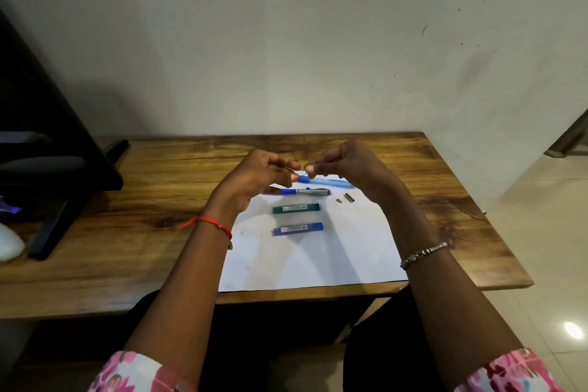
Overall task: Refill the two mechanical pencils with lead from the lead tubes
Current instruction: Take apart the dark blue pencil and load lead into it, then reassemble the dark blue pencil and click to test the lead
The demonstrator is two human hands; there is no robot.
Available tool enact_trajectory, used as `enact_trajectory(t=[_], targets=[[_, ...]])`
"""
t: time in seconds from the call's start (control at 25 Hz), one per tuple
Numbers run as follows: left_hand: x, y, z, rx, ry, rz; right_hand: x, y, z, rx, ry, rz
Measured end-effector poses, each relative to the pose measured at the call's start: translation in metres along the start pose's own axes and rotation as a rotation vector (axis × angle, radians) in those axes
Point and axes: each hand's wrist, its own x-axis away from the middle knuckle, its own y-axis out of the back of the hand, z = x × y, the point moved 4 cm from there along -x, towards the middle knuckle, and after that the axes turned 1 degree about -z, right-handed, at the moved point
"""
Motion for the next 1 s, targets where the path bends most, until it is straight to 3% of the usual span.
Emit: enact_trajectory(t=[0.32, 0.4, 0.48, 0.64, 0.88, 1.0], targets=[[-0.006, -0.009, 0.001, 0.130, -0.034, -0.092, -0.001, 0.009, -0.003, -0.142, -0.027, -0.086], [-0.010, -0.010, 0.001, -0.069, -0.122, -0.202, 0.000, 0.014, -0.004, -0.165, -0.027, -0.167], [-0.013, -0.014, 0.002, -0.420, -0.221, -0.270, 0.000, 0.020, -0.006, -0.186, -0.014, -0.238], [-0.019, -0.029, 0.014, -0.819, -0.218, -0.188, -0.001, 0.026, -0.006, -0.182, 0.003, -0.324], [-0.020, -0.038, 0.019, -0.940, -0.227, -0.199, 0.000, 0.029, -0.003, -0.233, 0.049, -0.383], [-0.020, -0.027, 0.012, -0.806, -0.235, -0.267, 0.002, 0.032, 0.000, -0.318, 0.115, -0.455]])
